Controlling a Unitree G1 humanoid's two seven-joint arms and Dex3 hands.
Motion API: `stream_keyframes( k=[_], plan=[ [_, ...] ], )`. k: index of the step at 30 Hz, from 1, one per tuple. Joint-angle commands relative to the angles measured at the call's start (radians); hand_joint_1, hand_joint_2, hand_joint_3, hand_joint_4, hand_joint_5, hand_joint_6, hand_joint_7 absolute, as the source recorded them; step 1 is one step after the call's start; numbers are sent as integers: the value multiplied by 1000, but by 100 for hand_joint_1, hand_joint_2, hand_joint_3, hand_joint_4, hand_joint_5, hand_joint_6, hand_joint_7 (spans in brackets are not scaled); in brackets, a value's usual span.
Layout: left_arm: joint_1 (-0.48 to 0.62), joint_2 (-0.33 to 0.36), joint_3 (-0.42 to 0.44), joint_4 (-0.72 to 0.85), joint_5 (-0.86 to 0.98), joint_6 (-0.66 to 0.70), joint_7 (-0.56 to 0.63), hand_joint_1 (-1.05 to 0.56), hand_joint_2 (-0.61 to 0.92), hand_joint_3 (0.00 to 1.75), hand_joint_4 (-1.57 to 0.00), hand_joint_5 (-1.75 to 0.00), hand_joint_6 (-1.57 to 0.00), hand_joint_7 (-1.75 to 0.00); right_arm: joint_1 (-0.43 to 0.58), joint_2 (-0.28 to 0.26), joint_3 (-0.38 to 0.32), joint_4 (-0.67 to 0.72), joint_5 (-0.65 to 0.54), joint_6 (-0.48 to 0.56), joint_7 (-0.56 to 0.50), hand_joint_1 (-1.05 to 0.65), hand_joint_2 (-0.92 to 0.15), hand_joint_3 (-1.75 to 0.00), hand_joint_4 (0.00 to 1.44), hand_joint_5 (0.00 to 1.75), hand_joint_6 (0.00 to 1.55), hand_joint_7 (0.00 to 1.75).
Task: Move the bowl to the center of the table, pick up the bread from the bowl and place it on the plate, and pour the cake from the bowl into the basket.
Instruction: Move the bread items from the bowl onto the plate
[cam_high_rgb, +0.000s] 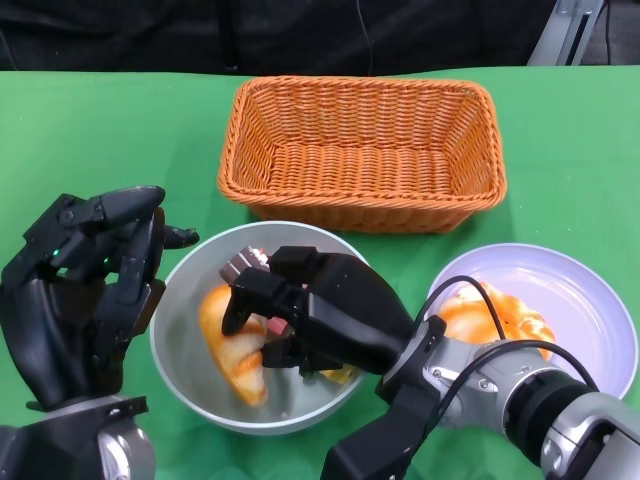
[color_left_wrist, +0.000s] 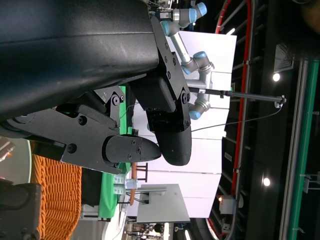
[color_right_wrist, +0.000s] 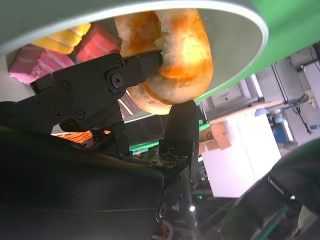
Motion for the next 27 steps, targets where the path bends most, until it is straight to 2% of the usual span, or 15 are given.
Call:
stream_keyframes(
  k=[1, 8, 11, 12, 14, 20, 27],
  plan=[
    [6, 10, 7, 4, -8, -11, -6, -17, 92, 33, -88, -111, -105, -53, 0, -12, -11, -2, 9, -10, -25, -9, -92, -5, 64, 164, 66, 125],
    [7, 9, 8, 7, 0, -11, -2, -17, 92, 32, -88, -111, -105, -52, -1, -15, -16, -2, 7, -16, -46, -8, -92, -7, 63, 164, 64, 126],
    [6, 12, 11, 15, -1, -17, -5, -17, 92, 33, -88, -111, -106, -51, 1, -15, -29, -5, 20, -16, -36, -8, -92, -5, 66, 157, 67, 119],
    [5, 13, 12, 19, -3, -21, -8, -17, 92, 33, -88, -111, -106, -51, 1, -15, -33, -6, 23, -16, -34, -8, -92, -4, 70, 147, 73, 106],
    [2, 17, 15, 26, -1, -26, -9, -16, 92, 34, -88, -111, -106, -51, 3, -14, -44, -6, 35, -24, -30, -8, -92, -3, 73, 142, 77, 98],
    [-6, 26, 27, 44, -6, -37, -12, -18, 92, 32, -88, -111, -107, -50, 17, -13, -103, -15, 101, -62, 20, -6, -92, -13, 80, 131, 81, 96],
    [-10, 31, 38, 65, 3, -51, -11, -18, 92, 33, -89, -109, -108, -48, 36, -16, -158, -39, 159, -73, 89, -6, -92, -16, 86, 122, 93, 74]
  ],
)
